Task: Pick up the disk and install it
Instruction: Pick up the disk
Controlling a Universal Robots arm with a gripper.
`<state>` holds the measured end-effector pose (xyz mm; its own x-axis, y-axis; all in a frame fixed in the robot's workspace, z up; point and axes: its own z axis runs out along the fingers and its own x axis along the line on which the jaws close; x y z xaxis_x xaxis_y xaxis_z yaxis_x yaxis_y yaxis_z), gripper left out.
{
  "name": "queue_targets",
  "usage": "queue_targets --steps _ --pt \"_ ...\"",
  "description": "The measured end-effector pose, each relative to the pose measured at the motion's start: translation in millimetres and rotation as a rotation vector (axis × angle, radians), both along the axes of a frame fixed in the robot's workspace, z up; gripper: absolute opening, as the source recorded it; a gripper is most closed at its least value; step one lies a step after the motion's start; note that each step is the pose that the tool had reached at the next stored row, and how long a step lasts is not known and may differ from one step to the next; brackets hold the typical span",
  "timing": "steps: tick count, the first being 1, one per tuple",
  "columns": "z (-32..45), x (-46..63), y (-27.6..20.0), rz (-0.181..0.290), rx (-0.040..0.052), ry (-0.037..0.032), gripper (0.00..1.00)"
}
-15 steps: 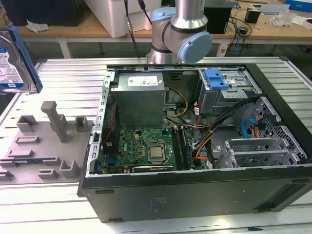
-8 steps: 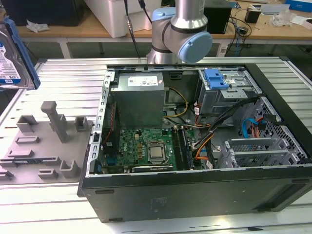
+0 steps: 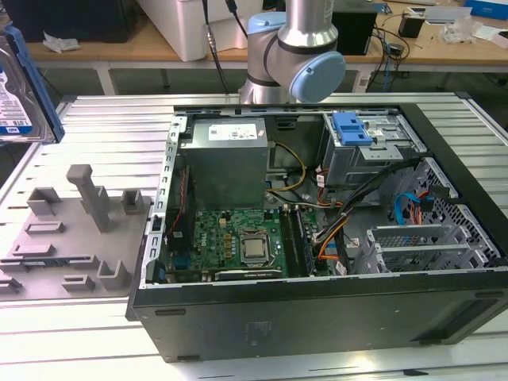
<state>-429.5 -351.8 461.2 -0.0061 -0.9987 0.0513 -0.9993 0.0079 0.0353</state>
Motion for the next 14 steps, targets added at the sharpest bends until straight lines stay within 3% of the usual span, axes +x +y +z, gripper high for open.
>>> queue_targets --steps 8,14 --pt "7.3 5.6 -0.5 0.0 0.0 0.0 0.37" --pt "14.7 22.0 -4.2 0.0 0.0 0.0 0.37"
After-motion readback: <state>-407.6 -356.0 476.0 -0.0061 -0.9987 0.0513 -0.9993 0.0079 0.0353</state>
